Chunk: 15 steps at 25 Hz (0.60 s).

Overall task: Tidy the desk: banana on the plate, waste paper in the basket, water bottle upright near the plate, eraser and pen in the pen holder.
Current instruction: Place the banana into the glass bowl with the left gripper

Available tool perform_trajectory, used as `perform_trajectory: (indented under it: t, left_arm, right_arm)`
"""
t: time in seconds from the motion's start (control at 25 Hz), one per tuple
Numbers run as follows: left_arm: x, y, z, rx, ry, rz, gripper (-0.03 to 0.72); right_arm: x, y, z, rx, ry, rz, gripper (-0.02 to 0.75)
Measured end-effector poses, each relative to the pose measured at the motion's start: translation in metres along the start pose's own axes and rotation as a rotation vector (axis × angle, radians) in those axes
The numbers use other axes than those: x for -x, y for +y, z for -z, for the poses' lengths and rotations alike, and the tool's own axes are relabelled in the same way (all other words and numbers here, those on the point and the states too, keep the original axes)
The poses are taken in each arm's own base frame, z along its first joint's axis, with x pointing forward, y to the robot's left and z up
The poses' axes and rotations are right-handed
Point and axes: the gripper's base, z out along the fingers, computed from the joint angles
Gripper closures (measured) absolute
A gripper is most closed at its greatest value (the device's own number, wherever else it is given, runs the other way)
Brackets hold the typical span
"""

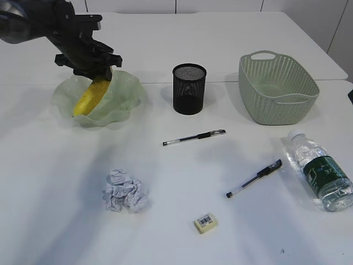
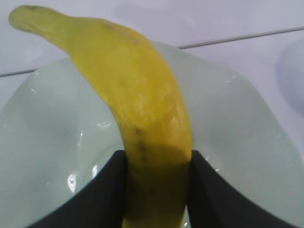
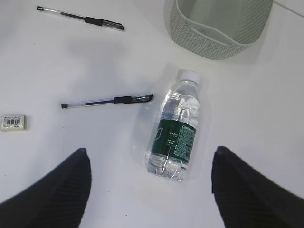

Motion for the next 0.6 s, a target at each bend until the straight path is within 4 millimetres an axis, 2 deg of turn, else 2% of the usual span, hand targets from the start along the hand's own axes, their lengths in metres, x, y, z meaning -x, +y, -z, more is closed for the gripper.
perform_trajectory:
  t: [0.6]
  left_arm:
    - [0.0004,0.0,-0.0016,-0.001,-0.011,0.0,0.412]
  right_arm:
    - [0.0,0.0,0.0,0.0,0.0,0.0,0.152]
